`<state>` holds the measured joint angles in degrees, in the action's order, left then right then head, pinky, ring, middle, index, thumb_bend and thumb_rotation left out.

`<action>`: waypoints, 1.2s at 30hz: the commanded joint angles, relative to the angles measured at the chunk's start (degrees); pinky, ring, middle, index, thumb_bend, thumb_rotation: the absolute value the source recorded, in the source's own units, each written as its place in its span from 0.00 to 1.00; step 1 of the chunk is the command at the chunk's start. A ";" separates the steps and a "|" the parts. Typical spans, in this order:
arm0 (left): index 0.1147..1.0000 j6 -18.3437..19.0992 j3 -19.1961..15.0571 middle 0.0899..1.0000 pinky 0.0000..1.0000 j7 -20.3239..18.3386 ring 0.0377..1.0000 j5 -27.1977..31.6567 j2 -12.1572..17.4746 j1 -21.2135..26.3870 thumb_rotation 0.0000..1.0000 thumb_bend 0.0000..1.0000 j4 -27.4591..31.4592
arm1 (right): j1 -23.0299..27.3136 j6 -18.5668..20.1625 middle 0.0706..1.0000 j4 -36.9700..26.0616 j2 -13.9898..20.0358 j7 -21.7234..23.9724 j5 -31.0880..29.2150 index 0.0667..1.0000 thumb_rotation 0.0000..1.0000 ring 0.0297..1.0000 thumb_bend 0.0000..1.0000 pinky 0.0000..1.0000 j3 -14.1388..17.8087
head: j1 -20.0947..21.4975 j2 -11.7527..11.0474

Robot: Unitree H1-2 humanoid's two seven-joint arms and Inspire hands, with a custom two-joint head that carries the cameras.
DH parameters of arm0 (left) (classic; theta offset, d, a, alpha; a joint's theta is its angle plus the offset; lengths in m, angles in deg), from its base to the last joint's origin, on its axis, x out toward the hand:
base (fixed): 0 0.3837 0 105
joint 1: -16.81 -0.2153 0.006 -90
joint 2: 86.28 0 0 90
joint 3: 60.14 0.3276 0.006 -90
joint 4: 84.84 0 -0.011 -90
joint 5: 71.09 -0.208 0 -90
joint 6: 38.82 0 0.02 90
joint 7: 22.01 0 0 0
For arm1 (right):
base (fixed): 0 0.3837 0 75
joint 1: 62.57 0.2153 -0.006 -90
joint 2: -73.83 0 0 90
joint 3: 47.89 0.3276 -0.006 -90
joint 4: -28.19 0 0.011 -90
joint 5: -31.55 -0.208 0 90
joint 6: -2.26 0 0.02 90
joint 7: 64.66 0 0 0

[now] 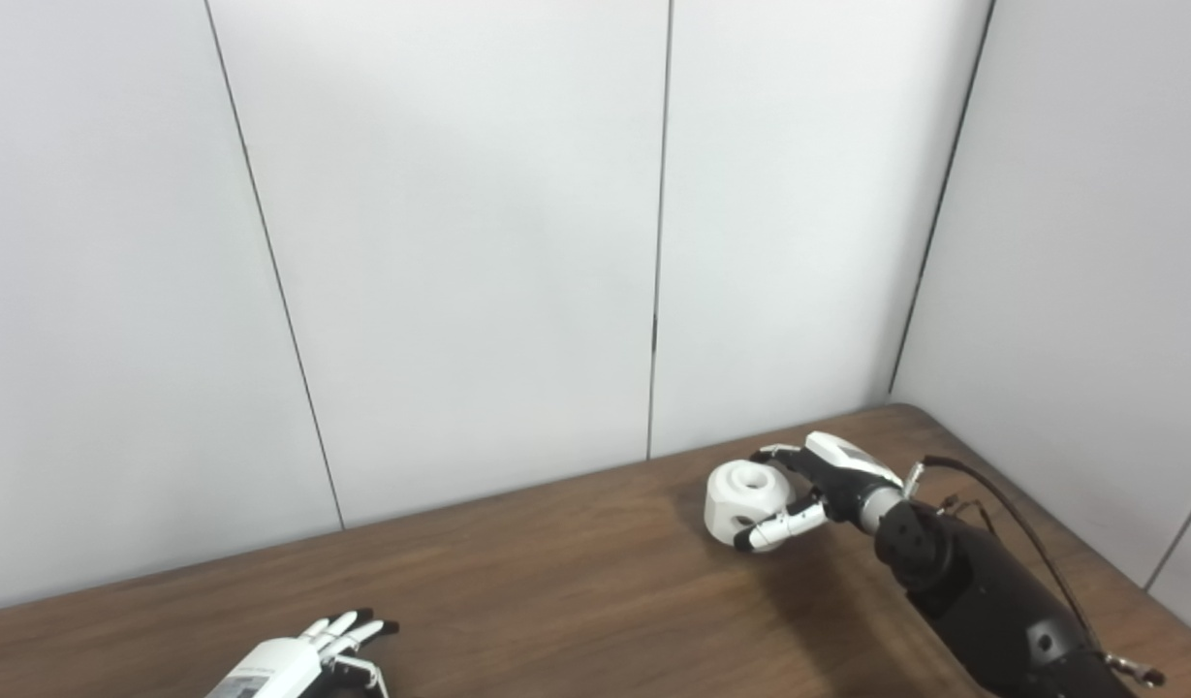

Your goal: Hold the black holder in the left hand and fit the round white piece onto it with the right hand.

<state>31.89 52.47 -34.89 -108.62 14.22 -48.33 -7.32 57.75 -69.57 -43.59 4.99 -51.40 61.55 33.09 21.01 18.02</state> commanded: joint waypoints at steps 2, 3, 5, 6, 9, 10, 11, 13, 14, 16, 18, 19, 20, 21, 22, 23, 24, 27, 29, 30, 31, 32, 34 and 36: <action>0.41 -1.10 0.50 0.94 1.00 -1.06 1.00 -0.28 0.98 0.14 0.05 0.52 0.40 | 1.78 -0.81 0.92 -1.39 2.00 -1.12 1.02 0.82 0.45 0.90 0.85 0.70 0.43 | 0.06 -0.05; 0.41 -1.30 0.51 0.94 1.00 -0.93 1.00 -0.31 0.99 0.14 0.05 0.52 0.31 | 1.67 -1.04 0.90 -1.50 2.05 -1.34 1.18 0.77 0.41 0.89 0.80 0.69 0.45 | 0.01 -0.08; 0.41 -1.52 0.55 0.94 1.00 -0.81 1.00 -0.37 0.99 0.15 0.05 0.52 0.27 | 1.35 -1.80 0.89 -1.65 2.14 -2.19 1.73 0.73 0.38 0.88 0.75 0.69 0.52 | 0.02 -0.05; 0.41 -1.61 0.55 0.94 1.00 -0.77 1.00 -0.33 0.98 0.15 0.05 0.52 0.24 | 1.25 -2.03 0.89 -1.70 2.16 -2.44 1.97 0.70 0.36 0.87 0.72 0.68 0.54 | 0.02 -0.05; 0.41 -1.42 0.47 0.94 1.00 -1.15 1.00 0.14 0.98 0.06 0.05 0.52 0.35 | 1.12 -1.36 0.88 -1.98 1.90 -2.99 2.99 0.64 0.33 0.87 0.65 0.68 0.47 | 0.11 -0.07; 0.41 -1.21 0.46 0.94 1.00 -1.36 1.00 0.20 1.00 0.02 0.05 0.52 0.48 | 1.09 -0.98 0.88 -2.11 1.77 -3.07 3.30 0.63 0.33 0.87 0.64 0.68 0.49 | 0.14 0.06; 0.41 -1.06 0.48 0.94 1.00 -1.55 1.00 0.17 1.05 0.00 0.05 0.52 0.64 | 1.06 -0.55 0.88 -2.26 1.60 -3.17 3.58 0.62 0.32 0.87 0.63 0.68 0.56 | 0.15 0.02; 0.41 -0.96 0.49 0.94 1.00 -1.68 1.00 0.01 1.12 -0.04 0.05 0.52 0.90 | 0.91 -0.53 0.88 -2.38 1.31 -3.62 3.67 0.53 0.23 0.88 0.56 0.68 0.81 | 0.18 0.01; 0.41 -0.86 0.45 0.94 1.00 -1.80 1.00 0.03 1.13 -0.08 0.05 0.52 1.04 | 0.84 -0.63 0.88 -2.35 1.17 -3.89 3.59 0.49 0.19 0.87 0.53 0.68 0.96 | 0.18 0.03; 0.41 -0.68 0.38 0.95 1.00 -2.07 1.00 0.15 1.15 -0.12 0.05 0.52 1.24 | 0.79 -0.46 0.87 -2.44 1.03 -4.10 3.72 0.46 0.16 0.87 0.51 0.67 0.98 | 0.18 0.16; 0.41 -0.63 0.34 0.94 1.00 -2.24 1.00 0.15 1.19 -0.11 0.05 0.52 1.38 | 0.81 -0.39 0.87 -2.44 1.03 -4.08 3.77 0.46 0.15 0.87 0.50 0.67 0.88 | 0.16 0.09; 0.41 -0.63 0.33 0.94 1.00 -2.26 1.00 0.09 1.19 -0.11 0.05 0.52 1.43 | 0.81 -0.50 0.87 -2.38 1.05 -4.10 3.69 0.46 0.15 0.87 0.50 0.67 0.87 | 0.15 0.18; 0.41 -0.67 0.31 0.94 1.00 -2.20 1.00 0.03 1.17 -0.12 0.05 0.52 1.43 | 0.77 -0.77 0.87 -2.35 1.04 -4.28 3.58 0.46 0.15 0.87 0.50 0.67 0.93 | 0.15 0.18; 0.41 -0.70 0.31 0.94 1.00 -2.16 1.00 -0.03 1.14 -0.11 0.05 0.52 1.41 | 0.71 -0.94 0.87 -2.34 1.03 -4.45 3.53 0.45 0.15 0.86 0.50 0.66 0.97 | 0.15 0.18; 0.41 -0.80 0.29 0.94 1.00 -2.05 1.00 -0.01 1.10 -0.10 0.05 0.52 1.31 | 0.64 -0.93 0.86 -2.47 1.01 -4.52 3.55 0.45 0.15 0.86 0.50 0.67 0.99 | 0.15 0.18; 0.41 -0.85 0.28 0.94 1.00 -2.00 1.00 0.00 1.08 -0.10 0.05 0.52 1.25 | 0.58 -0.84 0.86 -2.60 0.99 -4.55 3.60 0.45 0.15 0.86 0.50 0.67 0.97 | 0.08 0.18; 0.41 -0.93 0.28 0.94 1.00 -1.96 1.00 0.03 1.07 -0.08 0.05 0.52 1.18 | 0.52 -0.70 0.86 -2.74 0.96 -4.57 3.71 0.45 0.15 0.86 0.50 0.67 0.93 | 0.08 0.18; 0.41 -1.15 0.29 0.94 1.00 -1.89 1.00 0.11 1.08 -0.04 0.04 0.52 0.96 | 0.38 -1.23 0.87 -2.60 0.88 -4.88 3.58 0.45 0.14 0.86 0.50 0.68 0.89 | 0.11 0.28; 0.41 -1.47 0.26 0.94 1.00 -1.52 1.00 0.11 1.04 -0.07 0.05 0.52 0.76 | 0.27 -1.25 0.87 -2.55 0.84 -4.92 3.42 0.45 0.15 0.87 0.50 0.68 0.91 | 0.00 0.29; 0.41 -1.49 0.26 0.94 1.00 -1.51 1.00 0.16 1.03 -0.08 0.05 0.52 0.70 | 0.27 -1.12 0.87 -2.52 0.84 -4.88 3.46 0.45 0.15 0.87 0.50 0.68 0.85 | 0.00 0.29; 0.41 -1.46 0.25 0.94 1.00 -1.51 1.00 0.20 1.01 -0.08 0.05 0.52 0.68 | 0.31 -1.05 0.87 -2.41 0.86 -4.87 3.53 0.45 0.15 0.86 0.50 0.68 0.77 | -0.03 0.37; 0.41 -1.41 0.25 0.94 1.00 -1.53 1.00 0.20 1.00 -0.09 0.04 0.52 0.67 | 0.31 -1.08 0.87 -2.35 0.84 -4.88 3.50 0.45 0.15 0.87 0.50 0.68 0.76 | -0.03 0.37; 0.41 -1.17 0.31 0.94 1.00 -1.79 1.00 0.13 1.02 -0.03 0.04 0.52 0.80 | 0.28 -0.87 0.87 -2.56 0.79 -4.66 3.33 0.45 0.14 0.87 0.50 0.69 0.83 | -0.20 0.75; 0.41 -0.74 0.32 0.95 1.00 -2.06 1.00 0.09 0.94 0.03 0.04 0.52 0.99 | 0.24 -0.21 0.88 -3.03 0.69 -4.34 3.29 0.45 0.14 0.88 0.50 0.70 0.90 | -0.35 0.89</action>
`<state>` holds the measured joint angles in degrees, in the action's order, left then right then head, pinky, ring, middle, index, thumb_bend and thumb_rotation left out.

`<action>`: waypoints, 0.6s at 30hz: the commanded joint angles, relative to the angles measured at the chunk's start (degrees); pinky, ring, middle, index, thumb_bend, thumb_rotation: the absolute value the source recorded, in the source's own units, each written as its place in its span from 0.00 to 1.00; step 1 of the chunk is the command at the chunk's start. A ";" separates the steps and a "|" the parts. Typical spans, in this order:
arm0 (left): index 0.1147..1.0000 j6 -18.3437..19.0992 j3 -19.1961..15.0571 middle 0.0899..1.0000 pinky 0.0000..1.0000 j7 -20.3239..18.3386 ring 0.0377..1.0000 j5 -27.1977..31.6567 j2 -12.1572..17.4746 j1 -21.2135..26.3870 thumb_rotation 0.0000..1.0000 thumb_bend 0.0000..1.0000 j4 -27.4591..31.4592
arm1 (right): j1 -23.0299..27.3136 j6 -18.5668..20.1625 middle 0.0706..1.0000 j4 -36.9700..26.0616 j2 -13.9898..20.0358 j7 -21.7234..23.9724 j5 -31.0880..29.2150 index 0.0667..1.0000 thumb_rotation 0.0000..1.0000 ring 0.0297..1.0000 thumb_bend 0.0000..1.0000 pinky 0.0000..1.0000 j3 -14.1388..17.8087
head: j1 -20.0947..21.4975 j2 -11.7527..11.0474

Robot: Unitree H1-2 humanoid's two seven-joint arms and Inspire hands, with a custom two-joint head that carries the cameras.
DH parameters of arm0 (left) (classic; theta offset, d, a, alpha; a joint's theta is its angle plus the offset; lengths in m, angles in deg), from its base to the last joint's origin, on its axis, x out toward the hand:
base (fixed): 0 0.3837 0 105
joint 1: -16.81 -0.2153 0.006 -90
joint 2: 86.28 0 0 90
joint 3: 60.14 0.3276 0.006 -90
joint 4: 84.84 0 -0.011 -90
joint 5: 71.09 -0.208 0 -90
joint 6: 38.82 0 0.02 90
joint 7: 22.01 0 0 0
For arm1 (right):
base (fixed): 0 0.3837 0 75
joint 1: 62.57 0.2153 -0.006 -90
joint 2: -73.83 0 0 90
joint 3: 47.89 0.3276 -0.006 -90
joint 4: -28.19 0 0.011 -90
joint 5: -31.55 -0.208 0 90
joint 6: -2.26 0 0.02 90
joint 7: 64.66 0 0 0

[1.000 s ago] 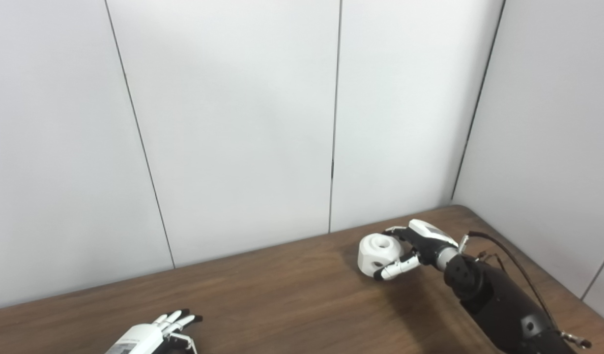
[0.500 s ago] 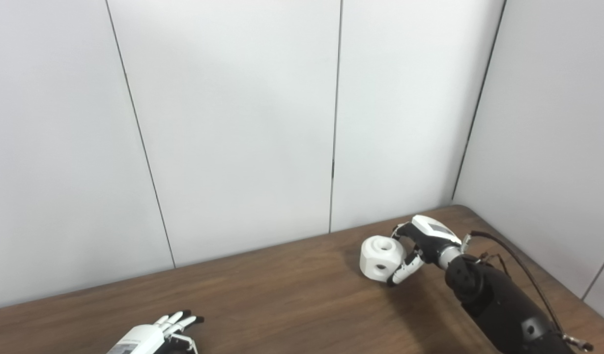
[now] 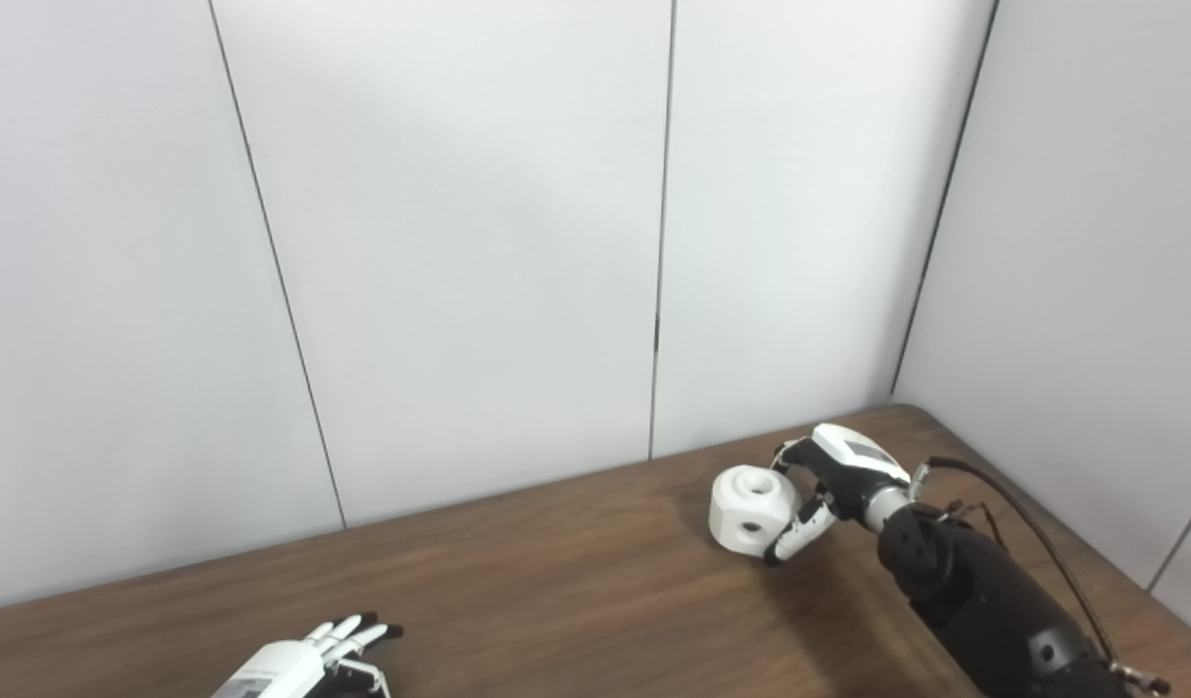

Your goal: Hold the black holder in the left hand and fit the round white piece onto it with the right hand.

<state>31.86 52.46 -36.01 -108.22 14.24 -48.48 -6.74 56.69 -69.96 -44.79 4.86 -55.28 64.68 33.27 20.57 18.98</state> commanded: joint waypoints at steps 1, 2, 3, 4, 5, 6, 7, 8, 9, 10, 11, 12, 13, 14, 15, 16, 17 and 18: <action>0.41 -0.61 0.29 0.95 1.00 -0.96 1.00 -0.21 0.83 0.20 0.04 0.52 0.42 | 1.24 0.03 0.88 -1.92 0.84 -0.47 0.06 0.45 0.14 0.88 0.50 0.69 0.77 | -0.29 0.35; 0.41 -0.65 0.26 0.95 1.00 -0.87 1.00 -0.16 0.74 0.29 0.04 0.52 0.23 | 1.12 -0.26 0.88 -2.16 0.91 -0.48 -0.01 0.45 0.14 0.87 0.50 0.69 0.76 | -0.60 0.50; 0.41 -0.70 0.25 0.95 1.00 -0.80 1.00 -0.13 0.69 0.36 0.04 0.52 0.08 | 1.03 -0.50 0.88 -2.31 0.97 -0.51 -0.05 0.45 0.14 0.87 0.50 0.69 0.74 | -0.60 0.50; 0.41 -0.73 0.22 0.95 1.00 -0.62 1.00 -0.16 0.57 0.45 0.04 0.52 -0.15 | 0.82 -0.83 0.87 -2.83 1.10 -0.43 -0.02 0.45 0.14 0.87 0.50 0.69 0.63 | -1.07 0.84; 0.41 -0.59 0.21 0.95 1.00 -0.61 1.00 -0.17 0.48 0.54 0.04 0.52 -0.24 | 0.67 -1.00 0.87 -3.28 1.20 -0.31 0.05 0.45 0.14 0.87 0.50 0.69 0.52 | -1.37 0.88; 0.41 -0.47 0.20 0.95 1.00 -0.64 1.00 -0.18 0.41 0.58 0.04 0.52 -0.25 | 0.58 -1.10 0.87 -3.57 1.27 -0.23 0.09 0.45 0.14 0.87 0.50 0.69 0.47 | -1.54 0.98; 0.41 -0.37 0.19 0.95 1.00 -0.61 1.00 -0.21 0.29 0.72 0.04 0.52 -0.38 | 0.40 -0.69 0.87 -4.54 1.28 0.27 0.14 0.45 0.14 0.86 0.50 0.69 0.37 | -1.76 1.21; 0.41 -0.32 0.19 0.94 1.00 -0.57 1.00 -0.26 0.20 0.84 0.04 0.52 -0.45 | 0.26 -0.37 0.87 -5.35 1.27 0.67 0.17 0.45 0.14 0.87 0.50 0.69 0.32 | -2.00 1.34; 0.41 -0.13 0.21 0.94 1.00 -0.56 1.00 -0.46 0.11 0.99 0.04 0.52 -0.52 | 0.11 -0.49 0.87 -6.11 1.30 1.04 0.16 0.45 0.14 0.88 0.50 0.69 0.24 | -2.12 1.40; 0.41 0.10 0.29 0.95 1.00 -0.54 1.00 -0.87 0.07 1.20 0.04 0.52 -0.63 | -0.08 -0.89 0.88 -6.96 1.33 1.39 0.06 0.45 0.14 0.88 0.50 0.70 0.16 | -2.31 1.65; 0.41 0.29 0.38 0.95 1.00 -0.59 1.00 -1.19 0.06 1.39 0.04 0.52 -0.70 | -0.24 -1.05 0.88 -7.75 1.33 1.80 0.00 0.45 0.14 0.89 0.50 0.71 0.14 | -2.43 1.77; 0.41 0.41 0.44 0.96 1.00 -0.62 1.00 -1.39 0.07 1.52 0.04 0.52 -0.75 | -0.34 -1.10 0.88 -8.28 1.32 2.11 -0.02 0.45 0.14 0.90 0.50 0.72 0.14 | -2.43 1.77; 0.41 0.18 0.49 0.96 1.00 -0.29 1.00 -1.57 0.00 1.80 0.04 0.52 -1.17 | -0.47 -0.83 0.88 -9.53 1.12 2.58 0.04 0.45 0.14 0.90 0.50 0.72 -0.01 | -2.70 2.05; 0.41 -0.02 0.48 0.96 1.00 0.04 1.00 -1.62 -0.10 1.99 0.04 0.52 -1.55 | -0.59 -0.54 0.88 -10.67 0.91 3.08 0.00 0.45 0.14 0.91 0.50 0.74 -0.09 | -2.86 2.29; 0.41 -0.17 0.47 0.96 1.00 0.29 1.00 -1.65 -0.17 2.12 0.05 0.52 -1.81 | -0.68 -0.36 0.89 -11.43 0.77 3.43 -0.01 0.45 0.14 0.93 0.50 0.77 -0.13 | -2.86 2.29; 0.41 -0.43 0.47 0.96 1.00 0.46 1.00 -1.54 -0.22 2.27 0.05 0.52 -2.14 | -0.80 -0.36 0.89 -12.31 0.59 3.85 -0.12 0.45 0.14 0.93 0.50 0.78 -0.18 | -2.99 2.39; 0.41 -0.33 0.48 0.96 1.00 0.31 1.00 -1.41 -0.31 2.43 0.04 0.52 -2.30 | -0.95 -0.53 0.89 -13.34 0.35 4.24 -0.20 0.45 0.14 0.94 0.50 0.79 -0.27 | -3.22 2.64; 0.41 -0.20 0.51 0.96 1.00 0.14 1.00 -1.32 -0.41 2.63 0.04 0.52 -2.52 | -1.12 -0.76 0.90 -14.45 0.08 4.54 -0.15 0.45 0.14 0.94 0.50 0.81 -0.43 | -3.31 2.69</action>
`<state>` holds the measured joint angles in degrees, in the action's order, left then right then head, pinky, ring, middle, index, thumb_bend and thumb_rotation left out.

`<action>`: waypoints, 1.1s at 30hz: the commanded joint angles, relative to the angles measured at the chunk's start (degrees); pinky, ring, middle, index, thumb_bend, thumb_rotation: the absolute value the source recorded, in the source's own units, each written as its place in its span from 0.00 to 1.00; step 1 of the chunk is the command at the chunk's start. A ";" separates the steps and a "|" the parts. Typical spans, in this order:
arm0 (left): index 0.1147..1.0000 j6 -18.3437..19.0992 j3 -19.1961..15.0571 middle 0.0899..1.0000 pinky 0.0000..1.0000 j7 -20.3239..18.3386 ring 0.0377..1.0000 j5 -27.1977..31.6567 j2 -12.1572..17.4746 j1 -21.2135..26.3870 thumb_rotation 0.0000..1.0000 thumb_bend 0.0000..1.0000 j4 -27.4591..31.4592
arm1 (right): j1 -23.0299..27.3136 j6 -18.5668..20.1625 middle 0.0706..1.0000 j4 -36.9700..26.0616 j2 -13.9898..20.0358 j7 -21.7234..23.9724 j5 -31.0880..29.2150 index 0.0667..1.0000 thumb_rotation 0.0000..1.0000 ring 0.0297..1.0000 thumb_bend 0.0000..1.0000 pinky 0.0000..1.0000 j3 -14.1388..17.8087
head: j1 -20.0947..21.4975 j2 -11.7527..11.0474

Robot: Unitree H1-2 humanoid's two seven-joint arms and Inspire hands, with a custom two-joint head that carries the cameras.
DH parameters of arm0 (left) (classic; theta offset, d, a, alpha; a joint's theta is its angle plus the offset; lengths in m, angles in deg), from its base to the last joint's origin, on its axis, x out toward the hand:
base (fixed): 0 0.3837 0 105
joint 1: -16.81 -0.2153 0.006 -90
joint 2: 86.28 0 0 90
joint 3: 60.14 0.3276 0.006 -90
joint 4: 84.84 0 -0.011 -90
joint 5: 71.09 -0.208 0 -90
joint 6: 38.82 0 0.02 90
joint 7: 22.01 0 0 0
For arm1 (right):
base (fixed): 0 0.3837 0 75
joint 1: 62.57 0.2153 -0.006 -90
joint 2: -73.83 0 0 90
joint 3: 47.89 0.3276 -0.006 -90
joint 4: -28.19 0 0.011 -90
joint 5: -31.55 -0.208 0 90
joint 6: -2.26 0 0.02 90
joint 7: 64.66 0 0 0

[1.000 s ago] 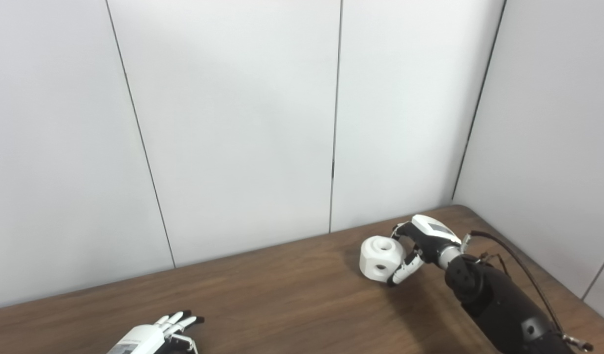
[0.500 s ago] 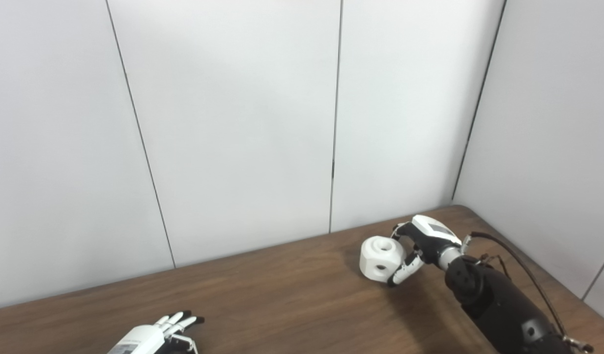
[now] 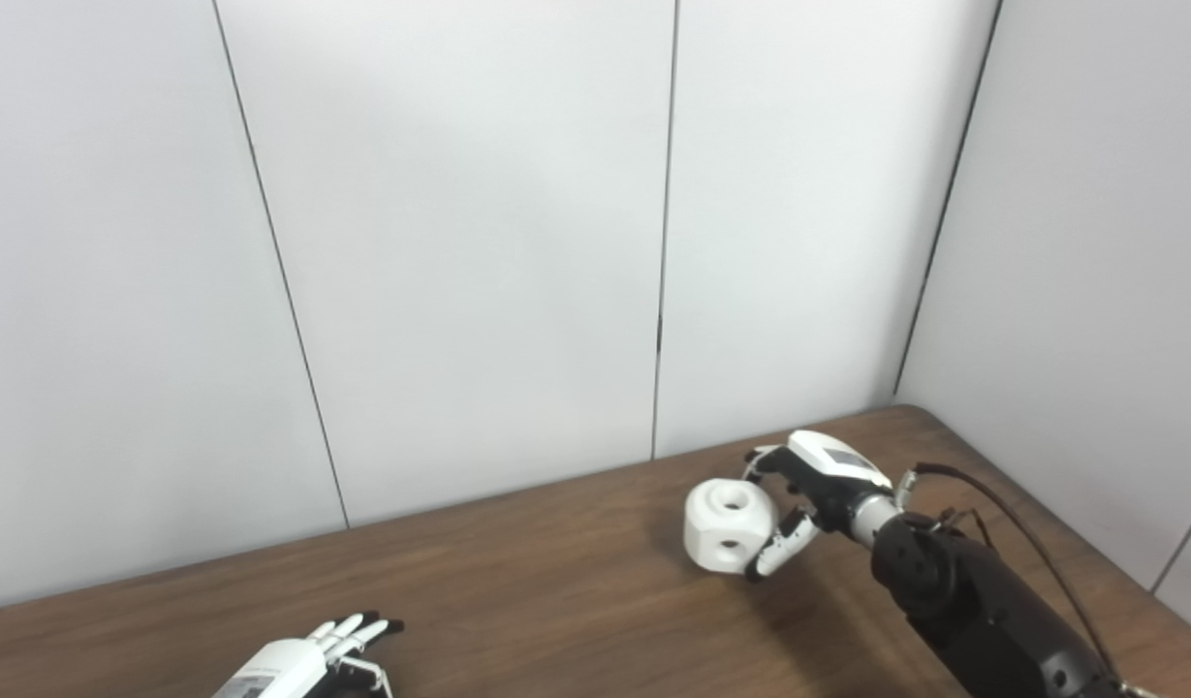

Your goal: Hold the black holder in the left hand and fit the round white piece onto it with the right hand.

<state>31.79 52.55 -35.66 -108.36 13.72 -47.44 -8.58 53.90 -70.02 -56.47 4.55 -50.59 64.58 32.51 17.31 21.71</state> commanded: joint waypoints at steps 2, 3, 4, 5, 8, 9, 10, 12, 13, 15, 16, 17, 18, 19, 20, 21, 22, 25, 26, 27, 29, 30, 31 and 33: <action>0.41 -0.02 0.52 0.97 1.00 -0.40 1.00 -1.17 -0.04 1.92 0.04 0.52 -1.02 | 1.39 -0.89 0.90 -4.93 -0.07 0.64 0.00 0.45 0.14 0.95 0.50 0.82 0.02 | -0.55 0.36; 0.41 0.29 0.58 0.97 1.00 -0.66 1.00 -1.24 -0.09 2.04 0.04 0.52 -1.03 | 1.27 -1.10 0.90 -5.81 -0.27 1.01 -0.08 0.45 0.14 0.95 0.50 0.82 -0.05 | -0.67 0.51; 0.41 0.63 0.60 0.97 1.00 -0.83 1.00 -1.37 -0.16 2.13 0.05 0.52 -0.98 | 1.12 -1.65 0.90 -6.67 -0.51 1.31 -0.36 0.45 0.14 0.95 0.50 0.83 -0.03 | -0.87 0.77; 0.41 0.87 0.59 0.97 1.00 -0.87 1.00 -1.44 -0.26 2.20 0.05 0.52 -1.02 | 1.04 -1.87 0.90 -7.52 -0.76 1.66 -0.42 0.45 0.14 0.95 0.50 0.82 -0.11 | -0.99 0.89; 0.41 1.26 0.44 0.97 1.00 -0.79 1.00 -1.42 -0.53 2.24 0.05 0.52 -0.91 | 0.91 -2.10 0.90 -9.77 -1.23 2.66 -0.33 0.45 0.14 0.95 0.50 0.82 -0.46 | -1.89 1.94; 0.41 1.22 0.40 0.97 1.00 -0.68 1.00 -1.39 -0.59 2.26 0.05 0.52 -0.89 | 0.86 -2.16 0.90 -10.65 -1.39 3.02 -0.14 0.45 0.14 0.95 0.50 0.82 -0.62 | -2.03 2.18; 0.41 1.02 0.35 0.96 1.00 -0.38 1.00 -1.38 -0.67 2.24 0.05 0.52 -0.92 | 0.79 -2.12 0.90 -11.69 -1.62 3.49 -0.05 0.45 0.14 0.95 0.50 0.82 -0.77 | -2.44 2.62; 0.41 0.71 0.28 0.96 1.00 0.03 1.00 -1.33 -0.81 2.23 0.05 0.52 -0.96 | 0.66 -2.04 0.91 -13.38 -1.93 4.34 -0.12 0.45 0.15 0.96 0.50 0.83 -0.99 | -3.10 3.40; 0.41 0.69 0.29 0.96 1.00 0.13 1.00 -1.36 -0.91 2.25 0.05 0.52 -0.93 | 0.54 -1.95 0.91 -14.46 -2.27 4.74 -0.52 0.45 0.15 0.97 0.50 0.84 -1.02 | -3.73 3.92; 0.41 0.96 0.39 0.96 1.00 0.11 1.00 -1.66 -1.11 2.37 0.05 0.51 -0.73 | 0.28 -1.23 0.92 -16.85 -3.14 5.63 -1.09 0.45 0.15 0.97 0.50 0.84 -1.07 | -4.69 4.88; 0.41 1.01 0.36 0.96 1.00 0.23 1.00 -1.67 -1.27 2.40 0.05 0.51 -0.68 | 0.14 -0.76 0.92 -18.06 -3.62 6.11 -1.21 0.45 0.15 0.97 0.50 0.84 -1.15 | -5.46 5.32; 0.41 1.17 0.31 0.95 1.00 0.42 1.00 -1.80 -1.45 2.39 0.05 0.52 -0.57 | -0.04 -0.46 0.92 -19.27 -4.18 6.48 -1.30 0.45 0.15 0.98 0.50 0.85 -1.29 | -6.03 5.78; 0.41 1.48 0.26 0.95 1.00 0.35 1.00 -1.83 -1.59 2.34 0.05 0.52 -0.29 | -0.22 -0.18 0.92 -20.30 -4.69 6.80 -1.29 0.45 0.15 0.98 0.50 0.85 -1.45 | -6.27 5.91; 0.41 1.87 0.17 0.95 1.00 0.14 1.00 -1.70 -1.73 2.25 0.05 0.52 0.14 | -0.43 0.10 0.93 -21.47 -5.25 7.14 -1.22 0.45 0.15 0.98 0.50 0.85 -1.67 | -7.05 6.49; 0.41 2.10 0.08 0.95 1.00 0.02 1.00 -1.52 -1.88 2.17 0.05 0.52 0.40 | -0.64 0.37 0.93 -22.59 -5.96 7.49 -1.16 0.45 0.14 0.98 0.50 0.85 -1.93 | -7.29 6.74; 0.41 2.27 0.01 0.95 1.00 -0.11 1.00 -1.37 -1.98 2.11 0.05 0.52 0.65 | -0.78 0.59 0.93 -23.37 -6.42 7.86 -1.07 0.45 0.14 0.98 0.50 0.85 -1.98 | -7.49 6.86; 0.41 2.42 -0.03 0.95 1.00 -0.23 1.00 -1.26 -2.09 2.06 0.05 0.52 0.88 | -0.92 0.88 0.93 -24.34 -6.96 8.30 -0.92 0.45 0.14 0.98 0.50 0.85 -2.15 | -8.04 7.24; 0.41 2.94 0.04 0.96 1.00 -1.14 1.00 -0.69 -2.26 2.08 0.05 0.52 1.54 | -1.33 2.38 0.94 -27.69 -8.57 10.25 0.18 0.45 0.14 0.98 0.50 0.86 -3.21 | -9.67 8.73; 0.41 3.12 0.08 0.96 1.00 -1.51 1.00 -0.49 -2.27 2.11 0.05 0.52 1.81 | -1.41 3.16 0.94 -28.75 -9.02 11.15 0.29 0.45 0.14 0.98 0.50 0.87 -3.53 | -10.35 9.35; 0.41 3.27 0.13 0.96 1.00 -1.74 1.00 -0.46 -2.27 2.17 0.05 0.52 2.02 | -1.53 3.61 0.95 -29.53 -9.52 11.69 0.50 0.45 0.14 0.99 0.49 0.89 -3.84 | -10.66 9.59; 0.41 4.31 0.17 0.96 1.00 -2.47 1.00 -0.69 -2.33 2.14 0.05 0.52 2.99 | -1.84 4.15 0.95 -30.69 -10.44 12.17 0.74 0.45 0.14 0.99 0.50 0.89 -4.16 | -11.85 10.60; 0.41 5.00 0.13 0.96 1.00 -2.88 1.00 -0.85 -2.44 2.08 0.05 0.52 3.56 | -2.13 4.02 0.94 -31.13 -11.01 11.99 0.79 0.45 0.14 0.99 0.50 0.89 -4.25 | -13.04 11.08; 0.41 5.50 0.10 0.96 1.00 -3.16 1.00 -0.98 -2.54 2.01 0.05 0.52 4.05 | -2.38 4.02 0.94 -31.61 -11.43 11.96 0.93 0.45 0.14 0.98 0.50 0.88 -4.32 | -13.73 11.54; 0.41 6.26 0.16 0.96 1.00 -3.51 1.00 -1.15 -2.76 1.96 0.05 0.52 4.64 | -2.79 4.26 0.94 -32.45 -12.44 12.14 1.26 0.45 0.14 0.98 0.50 0.88 -4.68 | -14.72 11.96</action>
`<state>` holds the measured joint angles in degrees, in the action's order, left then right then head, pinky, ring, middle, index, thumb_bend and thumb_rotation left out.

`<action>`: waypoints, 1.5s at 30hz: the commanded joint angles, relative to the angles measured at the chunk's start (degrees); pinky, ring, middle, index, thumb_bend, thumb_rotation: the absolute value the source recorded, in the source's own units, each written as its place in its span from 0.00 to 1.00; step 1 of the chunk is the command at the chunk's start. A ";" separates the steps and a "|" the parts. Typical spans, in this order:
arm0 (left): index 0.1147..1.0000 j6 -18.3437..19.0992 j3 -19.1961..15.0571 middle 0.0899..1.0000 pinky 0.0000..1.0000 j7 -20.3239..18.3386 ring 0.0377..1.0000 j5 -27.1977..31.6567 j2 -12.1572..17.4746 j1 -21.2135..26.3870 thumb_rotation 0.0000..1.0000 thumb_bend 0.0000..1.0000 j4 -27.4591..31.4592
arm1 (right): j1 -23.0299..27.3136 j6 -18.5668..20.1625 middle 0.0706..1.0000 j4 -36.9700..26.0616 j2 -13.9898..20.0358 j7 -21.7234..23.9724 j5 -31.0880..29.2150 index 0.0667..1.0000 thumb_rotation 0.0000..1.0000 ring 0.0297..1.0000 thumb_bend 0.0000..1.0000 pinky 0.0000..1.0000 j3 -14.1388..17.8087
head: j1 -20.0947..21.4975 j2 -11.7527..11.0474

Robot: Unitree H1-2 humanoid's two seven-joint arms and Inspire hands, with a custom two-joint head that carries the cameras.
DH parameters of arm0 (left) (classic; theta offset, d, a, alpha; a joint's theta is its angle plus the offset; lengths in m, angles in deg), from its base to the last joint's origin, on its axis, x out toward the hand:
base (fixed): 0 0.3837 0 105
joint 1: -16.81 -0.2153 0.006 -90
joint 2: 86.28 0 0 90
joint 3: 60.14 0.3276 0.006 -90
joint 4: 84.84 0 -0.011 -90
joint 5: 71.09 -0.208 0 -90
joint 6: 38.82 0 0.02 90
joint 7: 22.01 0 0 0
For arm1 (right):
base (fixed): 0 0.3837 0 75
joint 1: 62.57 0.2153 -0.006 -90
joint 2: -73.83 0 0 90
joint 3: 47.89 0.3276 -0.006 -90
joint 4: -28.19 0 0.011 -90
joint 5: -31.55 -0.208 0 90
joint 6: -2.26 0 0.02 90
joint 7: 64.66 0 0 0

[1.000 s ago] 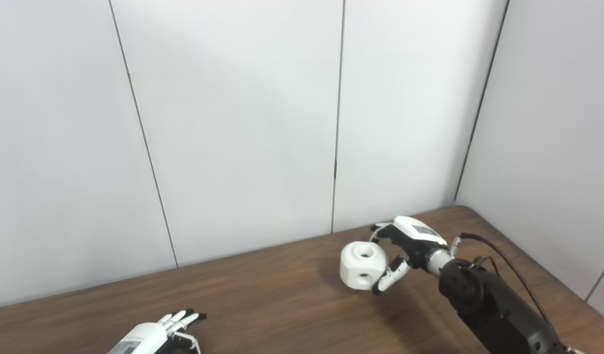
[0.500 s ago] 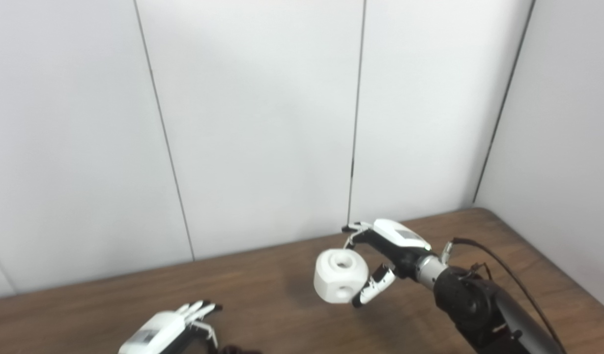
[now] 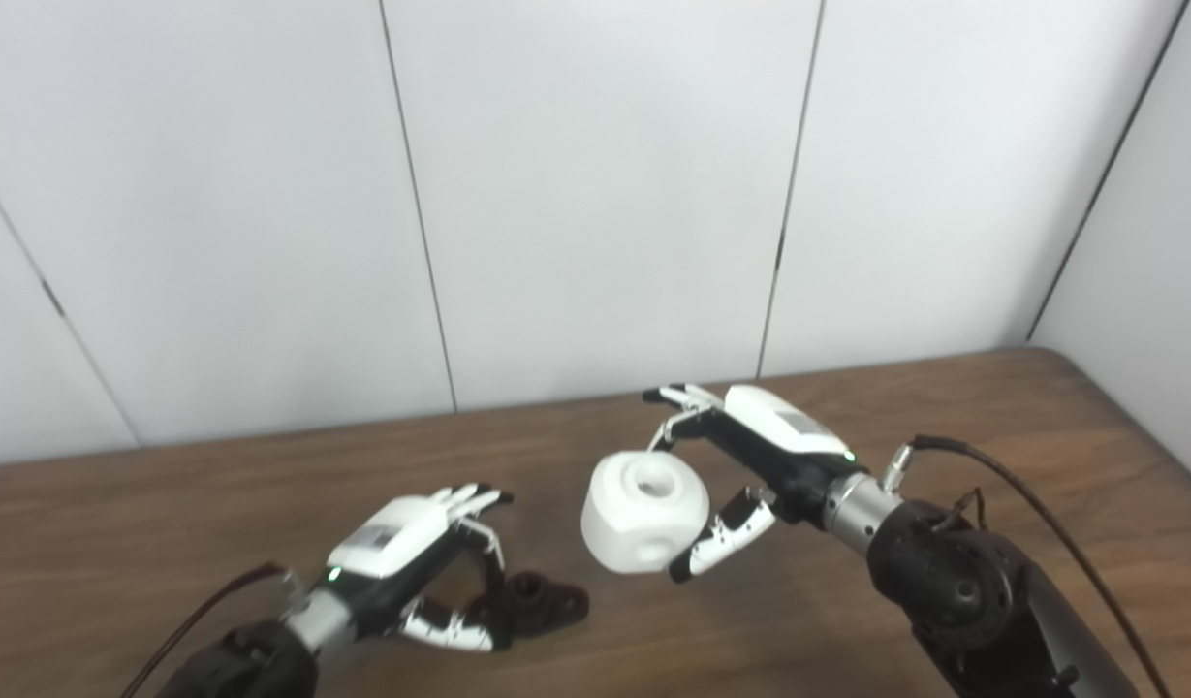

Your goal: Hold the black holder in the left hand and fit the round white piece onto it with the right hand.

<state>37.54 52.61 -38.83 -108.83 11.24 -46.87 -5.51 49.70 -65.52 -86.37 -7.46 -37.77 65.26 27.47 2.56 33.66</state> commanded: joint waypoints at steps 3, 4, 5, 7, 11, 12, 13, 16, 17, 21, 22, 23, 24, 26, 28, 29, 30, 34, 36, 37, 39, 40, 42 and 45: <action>0.41 1.48 0.28 0.97 1.00 -1.09 1.00 -0.65 -0.57 1.43 0.05 0.52 2.25 | 1.14 0.06 0.93 -3.65 -1.70 -0.21 1.03 0.45 0.14 0.98 0.50 0.87 -0.18 | -1.46 0.77; 0.41 1.72 0.33 0.98 1.00 -1.28 1.00 -0.64 -0.73 1.49 0.05 0.52 2.34 | 1.12 0.28 0.93 -4.03 -2.14 0.08 1.25 0.45 0.14 0.97 0.50 0.86 -0.41 | -1.88 0.95; 0.41 1.87 0.36 0.98 1.00 -1.38 1.00 -0.68 -0.88 1.54 0.05 0.52 2.37 | 1.13 0.51 0.93 -4.28 -2.53 0.35 1.43 0.45 0.14 0.98 0.50 0.86 -0.64 | -1.88 0.95; 0.41 2.43 0.54 0.98 1.00 -1.63 1.00 -1.04 -1.31 1.67 0.05 0.52 2.58 | 1.16 1.02 0.94 -4.77 -3.38 1.03 1.69 0.45 0.14 0.99 0.50 0.87 -1.14 | -2.98 1.20; 0.41 3.93 1.20 0.98 1.00 -2.26 1.00 -2.19 -1.95 1.84 0.05 0.52 3.52 | 1.13 0.66 0.95 -4.45 -4.96 1.15 1.82 0.45 0.14 0.99 0.50 0.87 -1.73 | -3.91 1.44; 0.41 4.28 1.34 0.99 1.00 -2.38 1.00 -2.32 -2.10 1.82 0.05 0.52 3.83 | 1.06 0.46 0.94 -4.25 -5.25 1.06 1.91 0.45 0.14 0.98 0.50 0.86 -1.82 | -4.52 1.48; 0.41 4.21 1.44 0.99 1.00 -2.25 1.00 -2.37 -2.25 1.78 0.05 0.52 3.94 | 1.03 0.35 0.94 -3.83 -5.78 0.97 2.17 0.45 0.14 0.98 0.50 0.86 -2.19 | -4.81 1.52; 0.41 3.88 1.54 0.98 1.00 -1.89 1.00 -2.67 -2.62 1.63 0.05 0.52 4.02 | 0.95 0.02 0.94 -2.84 -6.76 0.90 2.63 0.45 0.14 0.98 0.50 0.85 -2.97 | -5.33 1.37; 0.41 3.91 1.54 0.98 1.00 -1.91 1.00 -2.76 -2.71 1.60 0.05 0.52 4.06 | 0.95 -0.12 0.94 -2.51 -6.97 0.86 2.79 0.45 0.14 0.98 0.50 0.84 -3.23 | -5.33 1.37; 0.41 4.45 1.61 0.98 1.00 -2.08 1.00 -3.09 -3.24 1.29 0.05 0.52 4.46 | 0.60 -0.39 0.94 -0.58 -8.36 0.23 3.38 0.45 0.14 0.99 0.50 0.87 -4.20 | -5.91 0.98; 0.41 4.45 1.61 0.98 1.00 -1.88 1.00 -3.13 -3.39 1.17 0.05 0.52 4.44 | 0.56 -0.75 0.94 0.12 -8.61 -0.11 3.66 0.45 0.14 0.99 0.50 0.88 -4.47 | -6.04 0.87; 0.41 4.42 1.60 0.98 1.00 -1.72 1.00 -3.17 -3.48 1.09 0.05 0.52 4.42 | 0.53 -1.04 0.95 0.57 -8.76 -0.32 3.86 0.45 0.14 1.00 0.50 0.88 -4.62 | -6.04 0.87; 0.41 4.55 1.66 0.98 1.00 -1.68 1.00 -3.35 -3.58 1.00 0.05 0.52 4.49 | 0.50 -1.66 0.95 1.40 -8.89 -0.84 4.20 0.45 0.14 1.00 0.50 0.88 -4.84 | -6.08 0.61; 0.41 4.47 1.68 0.98 1.00 -1.44 1.00 -3.44 -3.76 0.83 0.05 0.52 4.44 | 0.47 -2.54 0.95 2.85 -9.18 -1.72 4.83 0.45 0.14 0.99 0.50 0.86 -5.19 | -6.09 0.51; 0.41 4.66 1.73 0.98 1.00 -1.34 1.00 -3.65 -3.91 0.57 0.05 0.52 4.60 | 0.45 -2.98 0.95 4.41 -9.73 -2.65 5.26 0.45 0.14 0.99 0.50 0.85 -5.53 | -6.01 0.34; 0.41 4.63 1.74 0.97 1.00 -1.21 1.00 -3.72 -3.96 0.49 0.05 0.52 4.60 | 0.47 -2.99 0.95 5.12 -10.05 -2.99 5.42 0.45 0.14 0.99 0.50 0.85 -5.64 | -6.01 0.34; 0.41 4.72 1.77 0.97 1.00 -1.24 1.00 -3.77 -3.99 0.40 0.05 0.52 4.64 | 0.49 -2.97 0.95 5.69 -10.28 -3.24 5.59 0.45 0.14 0.99 0.50 0.85 -5.73 | -5.93 0.27; 0.41 4.43 1.62 0.97 1.00 -1.08 1.00 -3.13 -3.99 -0.01 0.05 0.52 4.53 | 0.47 -2.66 0.95 7.51 -10.92 -4.31 6.13 0.45 0.14 0.99 0.50 0.82 -5.81 | -5.80 0.12; 0.41 4.39 1.59 0.98 1.00 -1.08 1.00 -2.89 -3.97 -0.14 0.05 0.52 4.48 | 0.43 -3.14 0.95 8.60 -11.03 -5.34 6.40 0.45 0.14 0.99 0.50 0.82 -5.66 | -5.47 -0.23; 0.41 4.34 1.61 0.98 1.00 -1.01 1.00 -2.88 -3.94 -0.18 0.05 0.52 4.39 | 0.51 -3.21 0.95 9.12 -11.05 -5.71 6.64 0.45 0.14 0.99 0.50 0.82 -5.60 | -5.30 -0.36; 0.41 4.42 1.69 0.98 1.00 -0.97 1.00 -3.01 -3.88 -0.25 0.05 0.52 4.26 | 0.85 -3.09 0.95 9.72 -10.99 -6.07 7.14 0.45 0.14 0.99 0.50 0.81 -5.53 | -5.09 -0.47; 0.41 4.48 1.68 0.98 1.00 -1.02 1.00 -2.92 -3.87 -0.27 0.05 0.52 4.18 | 1.05 -2.88 0.94 9.82 -10.94 -6.10 7.27 0.45 0.14 0.99 0.50 0.81 -5.45 | -4.85 -0.61; 0.41 4.61 1.67 0.98 1.00 -1.10 1.00 -2.81 -3.88 -0.34 0.05 0.52 4.22 | 1.40 -2.28 0.95 9.55 -10.85 -5.89 7.34 0.45 0.14 1.00 0.50 0.81 -5.23 | -4.85 -0.61; 0.41 4.53 1.84 0.98 1.00 -0.76 1.00 -3.08 -3.92 -0.29 0.05 0.52 3.89 | 2.02 -2.48 0.95 9.52 -10.39 -5.99 7.33 0.45 0.14 1.00 0.50 0.82 -4.88 | -4.38 -1.07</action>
<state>43.13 53.76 -40.04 -111.40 7.46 -47.80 -2.47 49.36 -68.00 -76.95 -18.46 -42.68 71.10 21.55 -2.02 32.78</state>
